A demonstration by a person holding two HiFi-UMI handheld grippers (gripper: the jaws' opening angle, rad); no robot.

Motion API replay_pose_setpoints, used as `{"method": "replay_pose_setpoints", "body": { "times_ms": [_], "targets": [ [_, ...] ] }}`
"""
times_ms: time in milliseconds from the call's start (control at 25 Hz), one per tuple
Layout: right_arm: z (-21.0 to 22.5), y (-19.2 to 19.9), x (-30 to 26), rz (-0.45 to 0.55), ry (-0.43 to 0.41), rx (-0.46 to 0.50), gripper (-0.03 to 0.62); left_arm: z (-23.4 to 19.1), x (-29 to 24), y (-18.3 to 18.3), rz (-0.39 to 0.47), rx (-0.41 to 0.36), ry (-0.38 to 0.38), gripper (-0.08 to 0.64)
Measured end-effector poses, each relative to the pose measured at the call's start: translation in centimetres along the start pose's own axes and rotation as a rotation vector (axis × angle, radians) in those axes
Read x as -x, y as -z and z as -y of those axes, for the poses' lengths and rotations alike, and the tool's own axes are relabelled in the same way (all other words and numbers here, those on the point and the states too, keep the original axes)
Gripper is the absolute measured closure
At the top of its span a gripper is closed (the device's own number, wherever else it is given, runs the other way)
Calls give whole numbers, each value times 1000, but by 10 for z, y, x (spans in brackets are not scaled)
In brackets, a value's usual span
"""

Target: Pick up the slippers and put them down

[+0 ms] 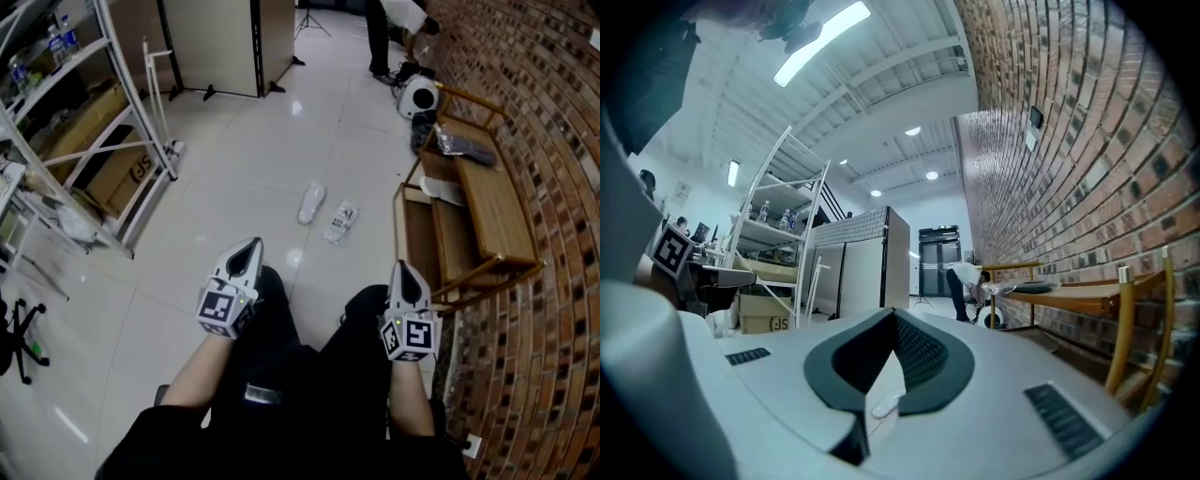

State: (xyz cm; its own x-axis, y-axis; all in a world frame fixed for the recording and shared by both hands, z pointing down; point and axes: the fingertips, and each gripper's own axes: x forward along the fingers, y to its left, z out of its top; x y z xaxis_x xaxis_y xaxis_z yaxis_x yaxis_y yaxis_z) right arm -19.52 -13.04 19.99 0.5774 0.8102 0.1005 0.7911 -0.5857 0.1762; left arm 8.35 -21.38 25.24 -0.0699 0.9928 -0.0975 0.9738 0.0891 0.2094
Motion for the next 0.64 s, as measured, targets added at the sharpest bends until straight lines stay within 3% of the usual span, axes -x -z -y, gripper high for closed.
{"method": "replay_pose_setpoints", "body": {
  "times_ms": [400,640],
  "targets": [
    [4,8,4,-15,20,-22,586,-7,4,1,-11,24,-39,557],
    [5,9,5,-13,24,-27,586,-6,4,6,-15,31,-22,557]
  ]
}}
